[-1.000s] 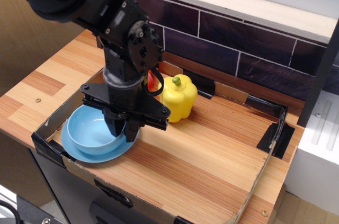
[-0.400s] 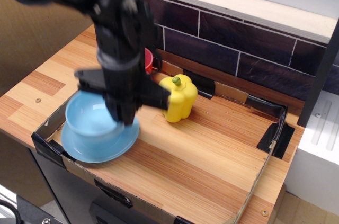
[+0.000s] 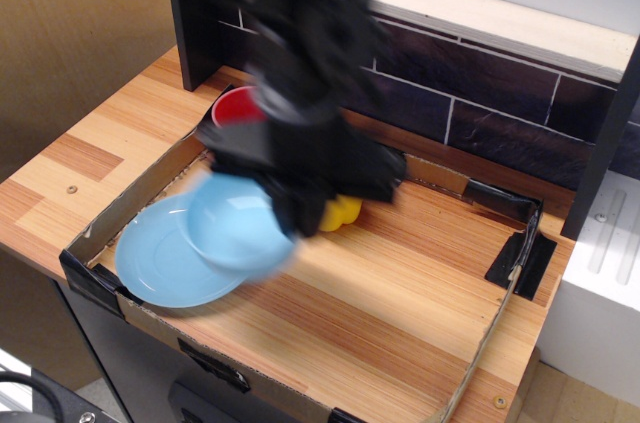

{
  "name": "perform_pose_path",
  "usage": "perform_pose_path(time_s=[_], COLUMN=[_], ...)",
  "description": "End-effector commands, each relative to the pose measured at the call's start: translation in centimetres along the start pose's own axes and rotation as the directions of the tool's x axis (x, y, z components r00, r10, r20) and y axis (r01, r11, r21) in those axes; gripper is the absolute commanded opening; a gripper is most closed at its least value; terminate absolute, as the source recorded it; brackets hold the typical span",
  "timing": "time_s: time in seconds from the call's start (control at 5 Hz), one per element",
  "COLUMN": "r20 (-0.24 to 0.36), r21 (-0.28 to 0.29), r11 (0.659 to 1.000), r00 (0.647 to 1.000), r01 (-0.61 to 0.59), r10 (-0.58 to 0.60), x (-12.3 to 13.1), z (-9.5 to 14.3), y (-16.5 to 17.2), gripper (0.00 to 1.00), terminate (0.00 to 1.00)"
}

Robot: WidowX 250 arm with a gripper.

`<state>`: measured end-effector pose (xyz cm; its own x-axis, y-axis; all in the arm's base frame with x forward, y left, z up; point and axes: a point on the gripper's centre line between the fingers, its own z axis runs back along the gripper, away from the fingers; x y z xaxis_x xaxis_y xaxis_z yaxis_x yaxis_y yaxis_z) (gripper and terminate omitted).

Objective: Take bowl off plate

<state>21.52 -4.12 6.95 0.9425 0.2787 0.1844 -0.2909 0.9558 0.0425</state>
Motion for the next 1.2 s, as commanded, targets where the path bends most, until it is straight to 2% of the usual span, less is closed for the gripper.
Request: perform_pose_path(time_s=[0.0, 0.2, 0.4, 0.6, 0.8, 1.0], r20=[-0.037, -0.026, 0.002, 0.050, 0.149, 0.149], r21=[-0.011, 0.011, 0.015, 0.006, 0.043, 0.043], r11=[0.999, 0.999, 0.999, 1.000, 0.999, 0.999], r00=[0.999, 0.999, 0.999, 0.998, 0.989, 0.989], r01=[0.035, 0.037, 0.049, 0.023, -0.016, -0.016], r10=[-0.035, -0.037, -0.049, -0.024, 0.009, 0.009], x=[-1.9, -2.1, -1.6, -0.5, 1.9, 1.9], z=[-2.4, -2.8, -2.1, 1.0, 4.0, 4.0], y=[-4.0, -4.0, -3.6, -2.9, -0.9, -0.9], gripper=[0.00, 1.00, 1.00, 1.00, 1.00, 1.00], terminate=[0.00, 0.00, 0.00, 0.00, 0.00, 0.00])
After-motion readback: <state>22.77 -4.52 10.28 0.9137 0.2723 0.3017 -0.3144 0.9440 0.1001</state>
